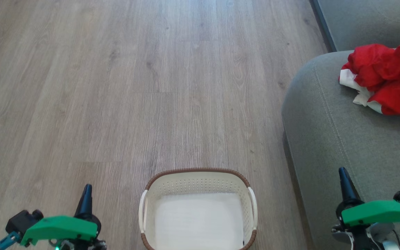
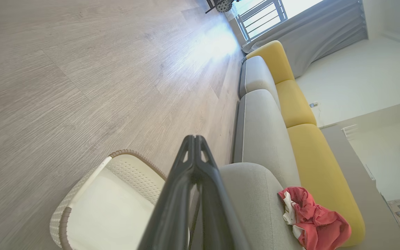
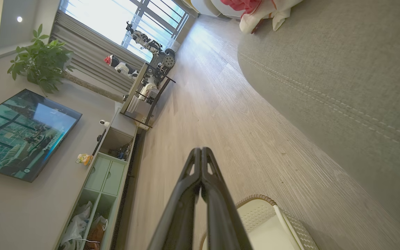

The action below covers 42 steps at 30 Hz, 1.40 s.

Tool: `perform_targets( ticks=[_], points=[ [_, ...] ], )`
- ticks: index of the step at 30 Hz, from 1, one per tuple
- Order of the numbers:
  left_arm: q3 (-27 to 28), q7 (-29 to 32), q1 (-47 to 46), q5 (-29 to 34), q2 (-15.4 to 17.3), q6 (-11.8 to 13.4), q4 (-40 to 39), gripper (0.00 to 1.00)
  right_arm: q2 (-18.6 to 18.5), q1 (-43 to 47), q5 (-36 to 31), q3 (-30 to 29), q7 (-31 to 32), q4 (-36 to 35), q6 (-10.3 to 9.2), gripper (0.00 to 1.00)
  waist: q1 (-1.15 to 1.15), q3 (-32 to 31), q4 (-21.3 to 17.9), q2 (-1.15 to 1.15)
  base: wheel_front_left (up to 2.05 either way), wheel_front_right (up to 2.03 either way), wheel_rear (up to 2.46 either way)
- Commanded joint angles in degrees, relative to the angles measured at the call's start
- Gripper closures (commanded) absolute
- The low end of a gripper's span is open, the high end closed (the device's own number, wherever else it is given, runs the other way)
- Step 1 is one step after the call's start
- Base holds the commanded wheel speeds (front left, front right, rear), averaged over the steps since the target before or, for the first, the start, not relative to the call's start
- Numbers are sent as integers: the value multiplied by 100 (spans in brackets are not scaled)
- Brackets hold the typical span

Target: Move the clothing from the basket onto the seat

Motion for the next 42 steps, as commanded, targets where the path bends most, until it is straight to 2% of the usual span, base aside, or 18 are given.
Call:
perform_targets(
  ticks=[1, 42],
  points=[
    [189, 42, -344, -143, 22, -81, -156, 100, -49, -318, 179, 47, 61, -217, 0, 100, 0, 4, -4, 0, 0, 0, 0],
    [946, 726, -790, -2421, -176, -742, -128, 100, -57, -584, 2933, -109, 750, -313, -1, 100, 0, 127, -130, 0, 0, 0, 0]
  ],
)
